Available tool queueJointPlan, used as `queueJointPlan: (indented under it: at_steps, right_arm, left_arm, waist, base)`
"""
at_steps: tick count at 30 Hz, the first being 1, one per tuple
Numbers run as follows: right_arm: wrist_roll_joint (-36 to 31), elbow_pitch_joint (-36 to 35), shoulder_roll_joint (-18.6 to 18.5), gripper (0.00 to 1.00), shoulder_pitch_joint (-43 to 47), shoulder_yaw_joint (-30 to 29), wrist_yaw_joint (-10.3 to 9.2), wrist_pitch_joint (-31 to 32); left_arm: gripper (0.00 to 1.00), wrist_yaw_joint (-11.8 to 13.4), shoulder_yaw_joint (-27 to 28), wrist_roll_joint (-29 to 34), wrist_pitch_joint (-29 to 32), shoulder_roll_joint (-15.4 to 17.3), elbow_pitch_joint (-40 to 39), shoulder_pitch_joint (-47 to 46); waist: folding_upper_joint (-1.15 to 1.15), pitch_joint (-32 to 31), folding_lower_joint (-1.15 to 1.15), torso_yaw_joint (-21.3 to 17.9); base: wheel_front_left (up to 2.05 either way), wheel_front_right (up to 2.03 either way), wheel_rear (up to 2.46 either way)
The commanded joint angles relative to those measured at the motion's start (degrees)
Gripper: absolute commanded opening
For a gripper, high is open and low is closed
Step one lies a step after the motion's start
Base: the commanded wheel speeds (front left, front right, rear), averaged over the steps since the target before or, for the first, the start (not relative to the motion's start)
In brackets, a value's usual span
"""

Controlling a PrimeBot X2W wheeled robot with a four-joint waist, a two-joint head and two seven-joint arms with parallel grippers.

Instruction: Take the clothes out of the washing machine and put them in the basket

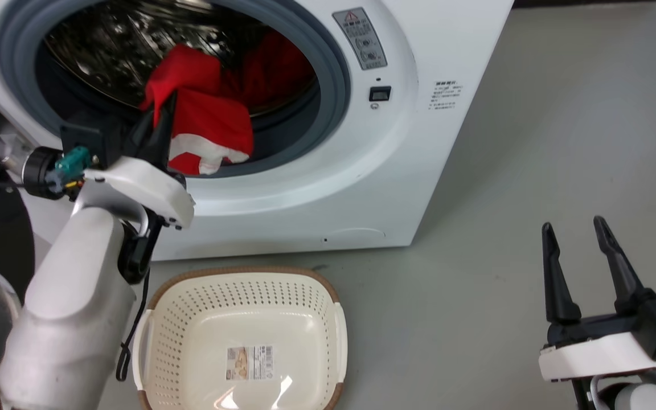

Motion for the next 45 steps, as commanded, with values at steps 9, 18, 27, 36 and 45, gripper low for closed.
queueJointPlan:
  at_steps: [9, 18, 27, 36, 45]
  right_arm:
    - [-0.6, 0.4, 0.1, 1.0, 4.1, 0.1, -0.04, -0.1]
    - [-0.4, 0.5, 0.1, 1.0, 6.5, 0.3, -0.04, -0.1]
    - [-0.4, 0.2, 0.1, 1.0, 6.2, 0.6, -0.04, -0.1]
    - [-0.9, -0.4, 0.1, 1.0, 4.4, 0.5, -0.04, -0.1]
    - [-0.9, -1.2, 0.1, 1.0, 1.2, 0.6, -0.04, -0.1]
  left_arm:
    - [0.0, 3.5, 0.9, -0.9, 0.4, 1.8, -17.8, 10.7]
    - [0.0, 7.9, 1.3, 0.1, 4.9, 4.7, -37.6, 17.5]
    - [0.0, 11.0, 0.4, 0.8, 8.7, 6.1, -48.5, 23.1]
    - [0.0, 10.4, -2.9, 0.2, 8.5, 5.4, -45.5, 28.5]
    - [0.0, 7.2, -7.5, 0.6, 6.3, 3.5, -32.0, 28.6]
  waist:
    - [0.0, -6.1, 0.01, 2.3]
    - [0.0, -8.8, 0.01, 3.2]
    - [0.0, -8.6, 0.01, 3.2]
    - [0.0, -5.8, 0.01, 2.6]
    - [0.0, 0.1, 0.01, 1.3]
  base:
    - [0.0, 0.0, 0.0]
    - [0.0, 0.0, 0.0]
    - [0.0, 0.0, 0.0]
    - [0.0, 0.0, 0.0]
    - [0.0, 0.0, 0.0]
